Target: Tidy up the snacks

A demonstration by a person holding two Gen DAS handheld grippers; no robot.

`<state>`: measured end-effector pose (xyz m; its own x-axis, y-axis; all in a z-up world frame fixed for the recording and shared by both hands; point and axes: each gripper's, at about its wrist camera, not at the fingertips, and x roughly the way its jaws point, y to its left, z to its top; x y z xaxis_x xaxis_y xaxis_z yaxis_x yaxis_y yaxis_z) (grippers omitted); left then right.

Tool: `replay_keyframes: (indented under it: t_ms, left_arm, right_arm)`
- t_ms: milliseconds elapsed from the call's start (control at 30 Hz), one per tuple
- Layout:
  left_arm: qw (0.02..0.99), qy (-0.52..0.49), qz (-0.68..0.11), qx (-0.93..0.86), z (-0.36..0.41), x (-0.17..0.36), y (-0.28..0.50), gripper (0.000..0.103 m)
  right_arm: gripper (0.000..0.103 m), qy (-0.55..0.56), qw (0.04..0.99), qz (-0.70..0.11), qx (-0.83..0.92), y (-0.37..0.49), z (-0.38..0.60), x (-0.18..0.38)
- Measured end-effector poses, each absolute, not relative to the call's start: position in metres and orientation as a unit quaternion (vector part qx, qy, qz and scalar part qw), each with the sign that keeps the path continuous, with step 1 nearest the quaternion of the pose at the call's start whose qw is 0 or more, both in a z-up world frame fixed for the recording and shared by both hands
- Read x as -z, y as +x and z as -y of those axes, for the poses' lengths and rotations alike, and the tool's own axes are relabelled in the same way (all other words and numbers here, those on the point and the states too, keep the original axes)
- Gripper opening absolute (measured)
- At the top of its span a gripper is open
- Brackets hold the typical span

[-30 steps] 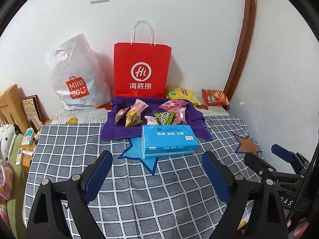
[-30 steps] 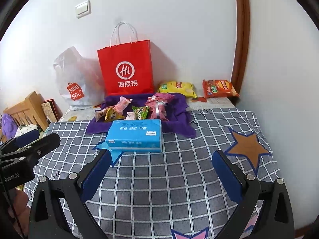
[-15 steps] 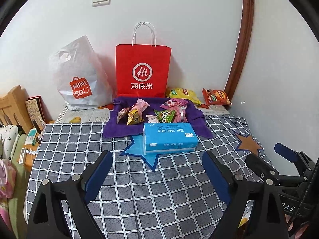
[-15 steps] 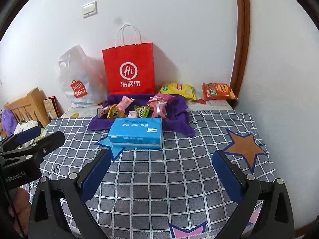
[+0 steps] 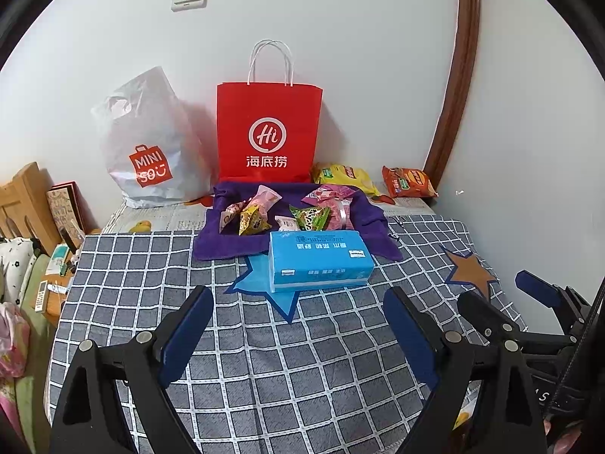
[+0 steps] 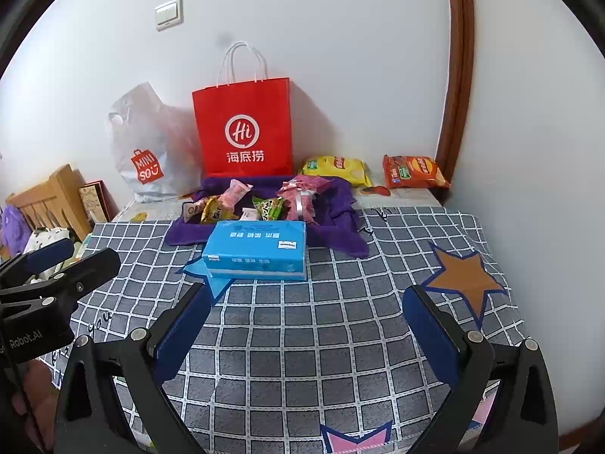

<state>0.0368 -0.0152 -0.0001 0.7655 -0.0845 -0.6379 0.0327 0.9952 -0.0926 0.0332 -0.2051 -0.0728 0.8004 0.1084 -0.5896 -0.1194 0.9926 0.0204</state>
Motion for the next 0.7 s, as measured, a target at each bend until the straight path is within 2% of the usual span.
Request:
replay_keyframes:
  t_ms: [700]
  left_arm:
    - [0.936, -0.034, -0.348, 0.032, 0.0167, 0.0051, 0.0395, 0.091]
  right_arm:
    - [0.1, -0.006, 0.947, -0.315, -0.059, 0.0345, 0.2085, 0.0768]
